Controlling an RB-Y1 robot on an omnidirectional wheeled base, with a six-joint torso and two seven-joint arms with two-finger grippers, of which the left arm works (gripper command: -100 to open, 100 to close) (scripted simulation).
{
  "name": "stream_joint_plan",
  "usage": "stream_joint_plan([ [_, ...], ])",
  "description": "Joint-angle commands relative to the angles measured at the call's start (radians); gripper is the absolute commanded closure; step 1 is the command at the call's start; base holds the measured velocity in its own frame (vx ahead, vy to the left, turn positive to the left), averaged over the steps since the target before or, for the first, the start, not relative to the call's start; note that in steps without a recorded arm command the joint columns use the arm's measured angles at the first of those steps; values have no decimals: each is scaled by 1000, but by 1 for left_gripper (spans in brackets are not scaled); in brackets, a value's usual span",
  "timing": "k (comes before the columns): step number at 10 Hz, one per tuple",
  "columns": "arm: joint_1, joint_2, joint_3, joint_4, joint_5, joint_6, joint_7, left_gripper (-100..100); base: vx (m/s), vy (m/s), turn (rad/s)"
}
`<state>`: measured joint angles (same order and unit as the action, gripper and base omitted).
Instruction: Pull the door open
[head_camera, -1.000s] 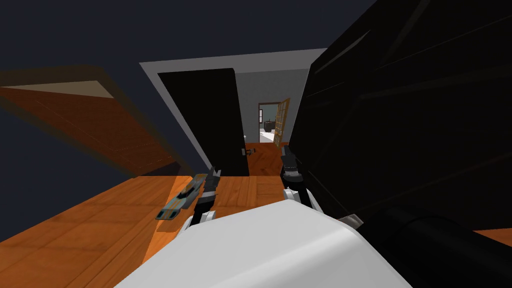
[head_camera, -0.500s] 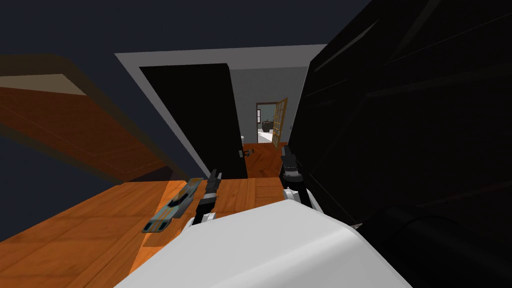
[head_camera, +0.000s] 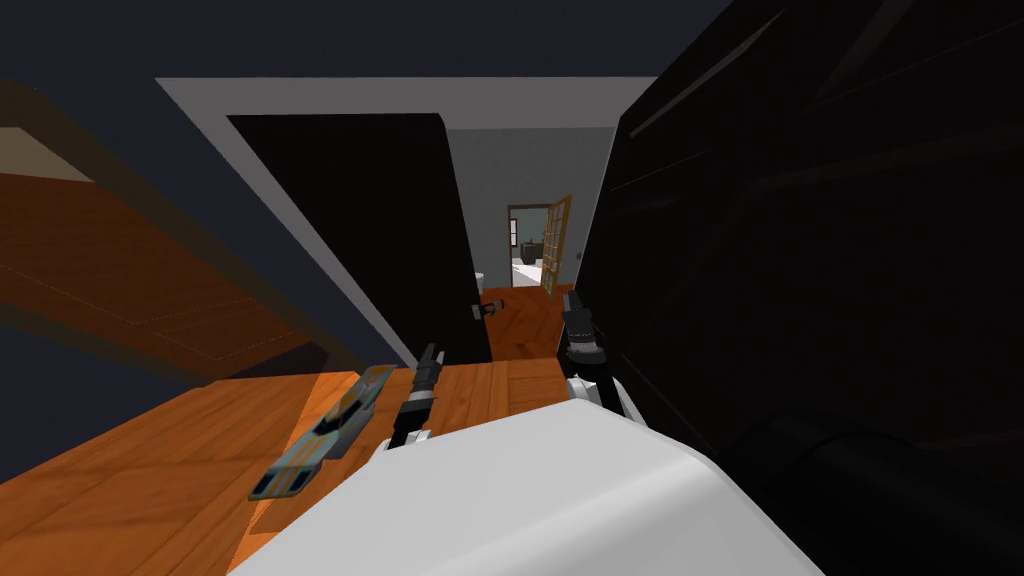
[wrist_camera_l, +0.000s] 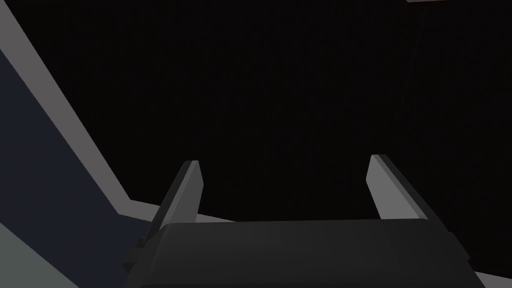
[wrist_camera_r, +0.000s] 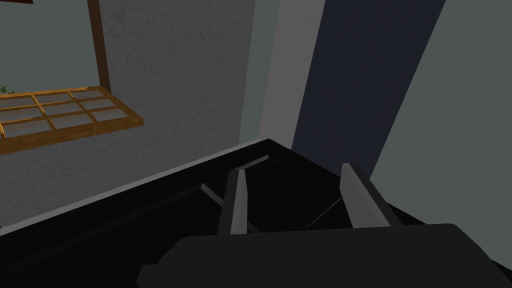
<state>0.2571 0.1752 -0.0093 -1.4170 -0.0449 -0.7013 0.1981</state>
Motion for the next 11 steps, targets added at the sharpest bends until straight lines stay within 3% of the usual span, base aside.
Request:
stream_joint_plan([
  [1, -12, 5, 1, 41, 4, -6, 3, -100, 106, -24, -69],
  [11, -70, 30, 3, 267, 22, -53, 19, -100, 108, -21, -57],
])
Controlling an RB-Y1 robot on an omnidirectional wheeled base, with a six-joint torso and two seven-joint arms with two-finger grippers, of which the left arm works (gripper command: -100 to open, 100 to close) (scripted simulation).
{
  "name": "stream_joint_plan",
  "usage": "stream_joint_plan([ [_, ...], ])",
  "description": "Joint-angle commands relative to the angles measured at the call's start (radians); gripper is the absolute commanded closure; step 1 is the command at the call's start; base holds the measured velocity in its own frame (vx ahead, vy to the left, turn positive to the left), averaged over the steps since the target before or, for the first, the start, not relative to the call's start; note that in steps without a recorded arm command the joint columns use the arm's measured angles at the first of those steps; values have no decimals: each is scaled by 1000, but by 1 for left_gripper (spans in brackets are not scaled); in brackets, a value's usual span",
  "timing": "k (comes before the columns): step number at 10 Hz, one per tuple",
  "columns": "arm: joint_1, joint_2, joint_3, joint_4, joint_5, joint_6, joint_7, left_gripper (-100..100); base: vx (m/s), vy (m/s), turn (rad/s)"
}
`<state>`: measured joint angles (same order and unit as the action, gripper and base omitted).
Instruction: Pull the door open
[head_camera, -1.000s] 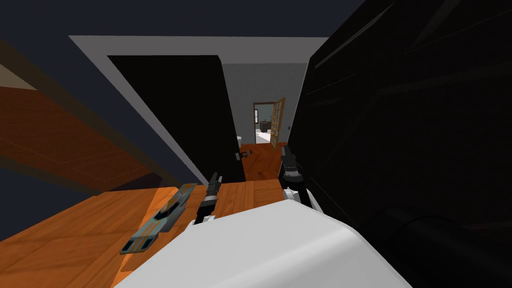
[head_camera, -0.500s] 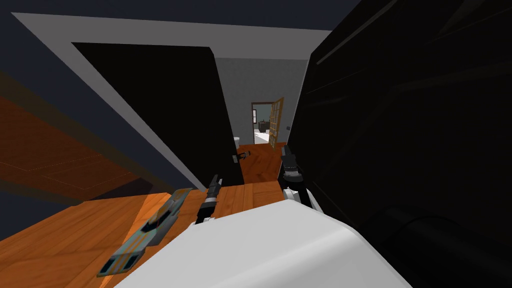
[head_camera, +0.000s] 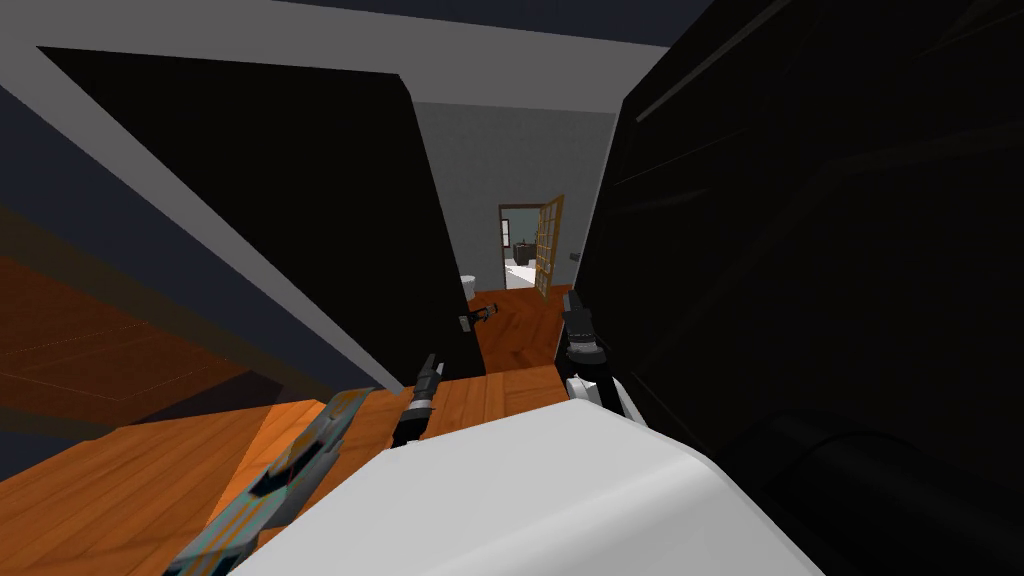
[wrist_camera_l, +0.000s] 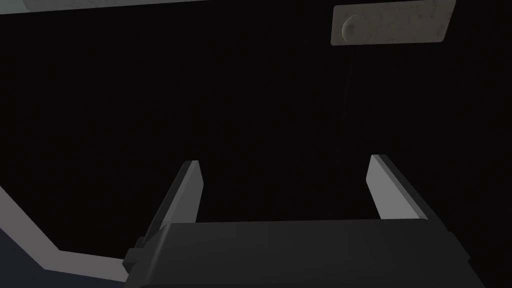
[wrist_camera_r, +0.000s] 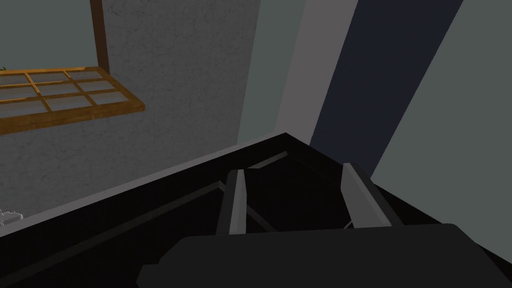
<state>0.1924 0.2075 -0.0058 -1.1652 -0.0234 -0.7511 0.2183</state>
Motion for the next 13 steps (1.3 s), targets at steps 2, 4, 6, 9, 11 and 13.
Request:
stream_joint_plan([
  [2, -15, 2, 0, 55, 4, -12, 1, -100, 109, -17, -52],
  [4, -29, 8, 1, 110, 8, -23, 5, -100, 144, -3, -74],
  [6, -42, 13, 1, 159, 12, -33, 8, -100, 135, -6, -50],
  [9, -56, 19, 2, 216, 16, -45, 12, -100, 113, 2, -47],
  [11, -66, 23, 2, 256, 20, -54, 15, -100, 114, 3, -60],
  [13, -73, 24, 3, 270, 20, -58, 15, -100, 89, -8, -26],
])
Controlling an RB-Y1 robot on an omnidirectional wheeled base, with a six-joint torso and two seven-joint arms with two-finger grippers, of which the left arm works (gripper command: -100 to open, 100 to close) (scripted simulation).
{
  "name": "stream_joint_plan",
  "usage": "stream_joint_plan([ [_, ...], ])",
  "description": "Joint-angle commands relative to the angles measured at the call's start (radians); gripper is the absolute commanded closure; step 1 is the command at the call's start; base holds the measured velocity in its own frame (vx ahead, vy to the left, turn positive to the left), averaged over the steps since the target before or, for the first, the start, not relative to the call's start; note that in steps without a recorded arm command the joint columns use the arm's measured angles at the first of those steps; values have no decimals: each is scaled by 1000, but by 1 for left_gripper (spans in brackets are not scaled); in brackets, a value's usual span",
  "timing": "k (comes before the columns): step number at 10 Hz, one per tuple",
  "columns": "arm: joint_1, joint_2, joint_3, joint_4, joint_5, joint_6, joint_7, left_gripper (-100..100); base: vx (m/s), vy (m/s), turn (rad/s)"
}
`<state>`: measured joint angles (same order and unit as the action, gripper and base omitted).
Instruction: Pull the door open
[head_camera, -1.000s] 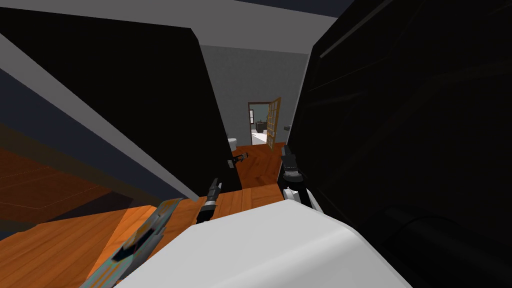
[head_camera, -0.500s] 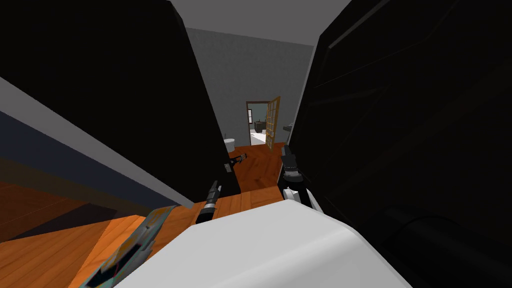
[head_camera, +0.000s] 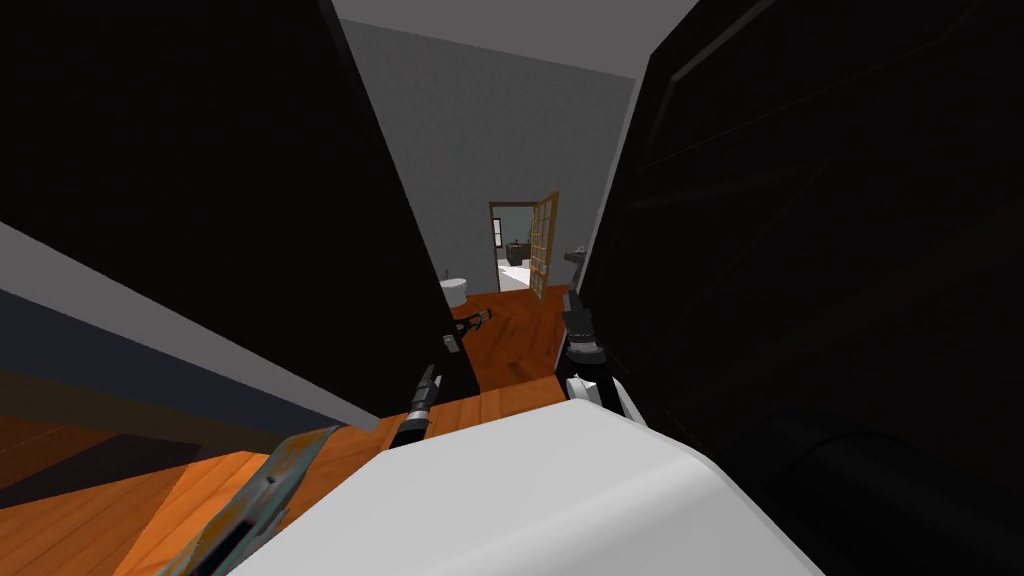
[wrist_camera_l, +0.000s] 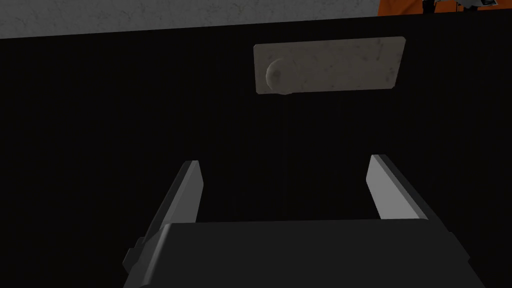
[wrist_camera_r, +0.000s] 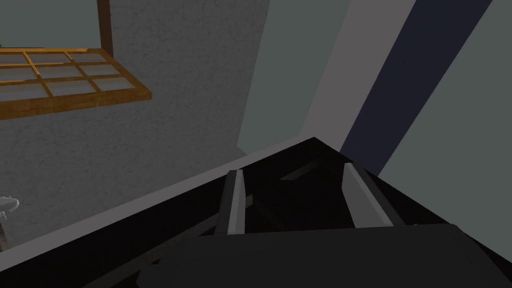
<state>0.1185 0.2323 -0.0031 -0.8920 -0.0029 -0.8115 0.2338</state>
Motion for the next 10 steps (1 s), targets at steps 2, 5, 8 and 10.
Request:
stream_joint_plan([
  [2, -1, 11, 14, 23, 9, -16, 6, -100, 169, -18, -102],
  [5, -3, 32, 42, 70, 28, -47, 19, -100, 188, -11, -138],
  [8, -4, 51, 67, 111, 45, -75, 29, -100, 191, -8, -111],
  [10, -5, 50, 68, 110, 46, -73, 28, -100, 135, -19, -42],
])
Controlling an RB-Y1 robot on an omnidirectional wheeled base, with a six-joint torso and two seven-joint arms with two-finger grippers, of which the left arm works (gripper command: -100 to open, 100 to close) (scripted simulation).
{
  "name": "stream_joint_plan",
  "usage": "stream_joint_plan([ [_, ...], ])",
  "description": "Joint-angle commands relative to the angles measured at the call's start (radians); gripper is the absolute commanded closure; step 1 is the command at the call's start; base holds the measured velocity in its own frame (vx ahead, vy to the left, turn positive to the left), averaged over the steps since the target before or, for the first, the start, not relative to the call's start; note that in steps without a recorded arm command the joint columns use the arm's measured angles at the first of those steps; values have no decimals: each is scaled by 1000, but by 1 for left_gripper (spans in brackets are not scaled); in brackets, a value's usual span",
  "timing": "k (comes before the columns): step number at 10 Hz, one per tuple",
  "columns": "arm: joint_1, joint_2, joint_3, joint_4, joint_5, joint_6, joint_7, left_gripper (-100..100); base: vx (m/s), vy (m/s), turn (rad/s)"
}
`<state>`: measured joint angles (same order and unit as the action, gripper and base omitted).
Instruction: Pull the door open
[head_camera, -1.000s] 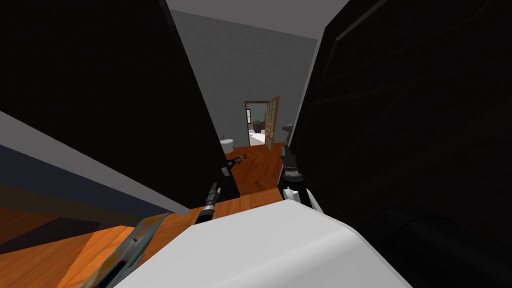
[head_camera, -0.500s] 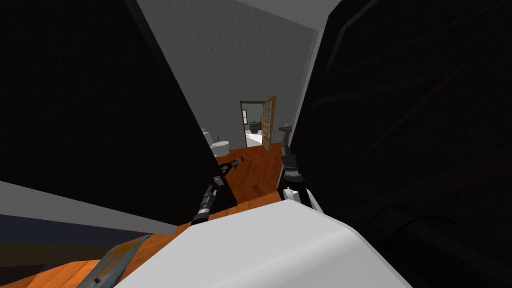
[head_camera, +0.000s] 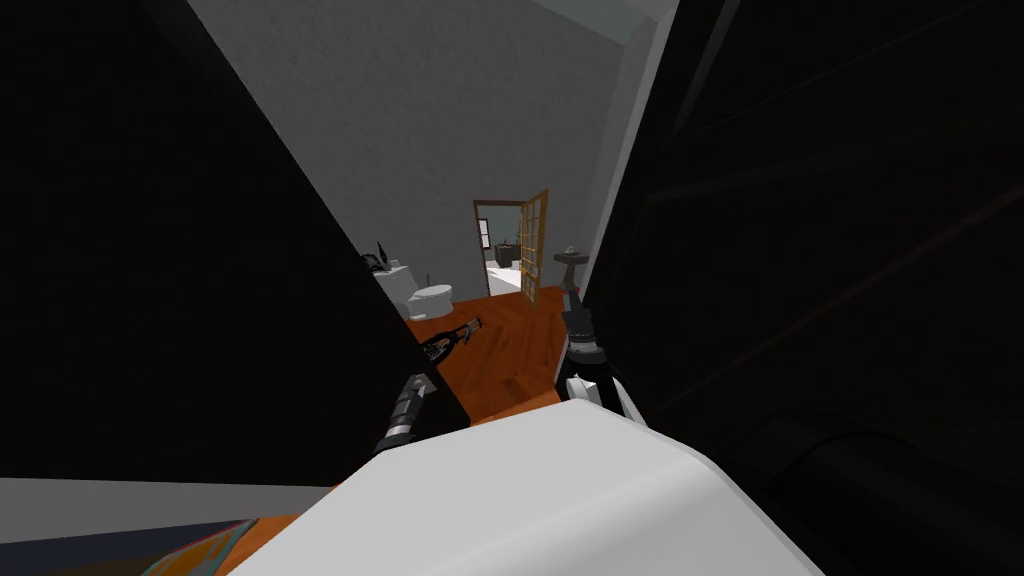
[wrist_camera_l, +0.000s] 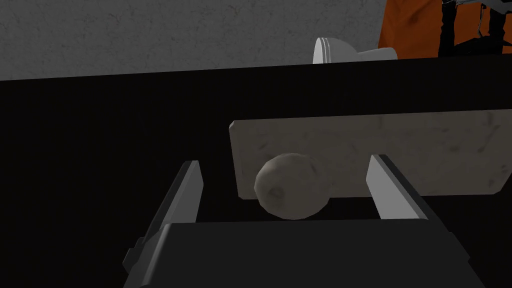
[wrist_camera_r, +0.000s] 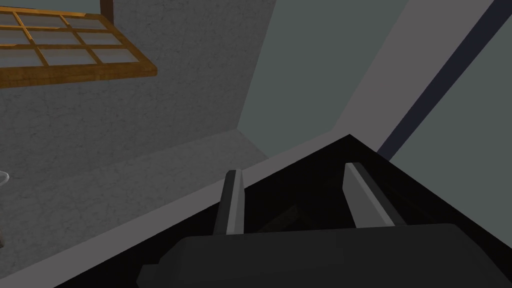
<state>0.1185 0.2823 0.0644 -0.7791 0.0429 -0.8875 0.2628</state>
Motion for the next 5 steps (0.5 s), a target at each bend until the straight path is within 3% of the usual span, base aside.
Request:
stream_joint_plan([
  [1, -5, 0, 0, -3, 0, 3, -1, 100, -27, -5, -7],
  [5, -5, 0, 0, -3, 0, 3, -1, 100, -12, 3, -8],
])
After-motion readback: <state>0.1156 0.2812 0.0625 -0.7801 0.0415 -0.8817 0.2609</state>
